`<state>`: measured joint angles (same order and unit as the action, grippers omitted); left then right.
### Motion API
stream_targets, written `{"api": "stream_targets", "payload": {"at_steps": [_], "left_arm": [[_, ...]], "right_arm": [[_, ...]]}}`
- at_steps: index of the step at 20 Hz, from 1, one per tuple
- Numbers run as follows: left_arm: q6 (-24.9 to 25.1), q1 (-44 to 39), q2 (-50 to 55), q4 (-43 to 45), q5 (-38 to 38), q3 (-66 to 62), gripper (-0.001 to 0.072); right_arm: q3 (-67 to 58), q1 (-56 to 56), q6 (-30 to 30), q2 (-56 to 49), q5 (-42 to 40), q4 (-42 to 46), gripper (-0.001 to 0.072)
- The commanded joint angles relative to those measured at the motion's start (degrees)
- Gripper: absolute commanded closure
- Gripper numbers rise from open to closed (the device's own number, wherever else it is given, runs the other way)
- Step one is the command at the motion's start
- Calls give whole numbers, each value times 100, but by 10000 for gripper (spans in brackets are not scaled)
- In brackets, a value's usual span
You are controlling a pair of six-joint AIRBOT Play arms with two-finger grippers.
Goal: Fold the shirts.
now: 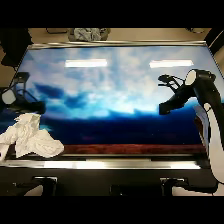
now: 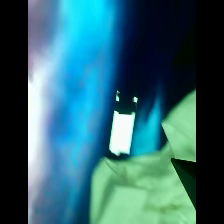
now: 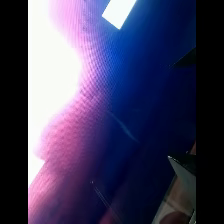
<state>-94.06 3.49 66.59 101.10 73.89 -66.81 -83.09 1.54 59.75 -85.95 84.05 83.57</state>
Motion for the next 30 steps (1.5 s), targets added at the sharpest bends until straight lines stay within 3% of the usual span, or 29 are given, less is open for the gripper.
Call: {"api": "stream_targets", "payload": {"at_steps": [1,3,6,12,18,19,20,21,24,25,30], "left_arm": [[-42,1611,-105,24,887,483,-12],[186,2494,-232,-643,581,1134,-12],[83,3097,-258,-752,-90,1849,-12],[251,2898,66,-1596,-1366,2074,-11],[584,2750,522,-1757,-1377,2072,8],[584,2747,533,-1762,-1366,2068,208],[579,2747,531,-1784,-1325,2035,538],[586,2750,522,-1891,-1272,1958,678],[1032,2531,243,-2485,-1202,1351,679],[1117,2280,48,-2544,-1196,1071,680],[1040,136,-920,-3556,-1840,-129,680]], "right_arm": [[2,-7,2,0,0,2,101],[2,-7,2,0,-4,2,101],[2,-7,4,0,15,-7,101],[2,-7,2,0,308,-44,101],[2,-7,2,0,415,-46,101],[2,-7,2,0,413,-44,101],[2,-7,2,0,413,-44,101],[2,-7,2,0,415,-46,101],[-9,-7,-101,0,433,-15,103],[-94,9,-468,9,511,151,101],[-815,11,-564,527,293,1117,100]]}}
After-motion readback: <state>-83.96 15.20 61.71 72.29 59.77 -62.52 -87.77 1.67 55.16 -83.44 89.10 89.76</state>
